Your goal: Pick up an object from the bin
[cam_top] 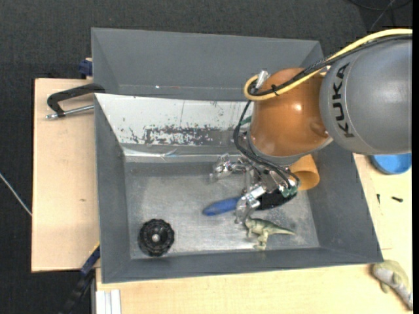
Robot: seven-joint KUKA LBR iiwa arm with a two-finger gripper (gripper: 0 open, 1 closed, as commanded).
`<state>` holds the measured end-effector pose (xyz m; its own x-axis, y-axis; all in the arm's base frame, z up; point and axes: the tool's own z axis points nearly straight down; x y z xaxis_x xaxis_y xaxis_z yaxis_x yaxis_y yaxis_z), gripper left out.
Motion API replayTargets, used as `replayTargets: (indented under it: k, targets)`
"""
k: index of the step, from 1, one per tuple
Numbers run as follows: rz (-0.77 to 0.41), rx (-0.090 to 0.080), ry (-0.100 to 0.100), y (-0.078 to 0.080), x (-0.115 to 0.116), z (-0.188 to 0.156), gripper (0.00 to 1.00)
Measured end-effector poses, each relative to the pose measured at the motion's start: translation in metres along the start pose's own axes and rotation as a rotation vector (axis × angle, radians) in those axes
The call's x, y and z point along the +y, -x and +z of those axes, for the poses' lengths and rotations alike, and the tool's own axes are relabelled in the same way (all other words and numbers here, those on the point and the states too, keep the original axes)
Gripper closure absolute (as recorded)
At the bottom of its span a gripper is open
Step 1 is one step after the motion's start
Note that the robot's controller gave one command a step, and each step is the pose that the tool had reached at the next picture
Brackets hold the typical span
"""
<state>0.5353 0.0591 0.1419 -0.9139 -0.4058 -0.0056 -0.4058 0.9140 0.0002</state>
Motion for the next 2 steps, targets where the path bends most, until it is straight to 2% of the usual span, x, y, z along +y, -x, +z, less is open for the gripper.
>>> replayTargets:
  k: [1,2]
  targets:
    - [-0.006,0.001,0.0,-0.0261,-0.0332,0.0685,0.0]
    - [-0.008,-0.003,0.0,-0.024,-0.0317,0.0663,1.0]
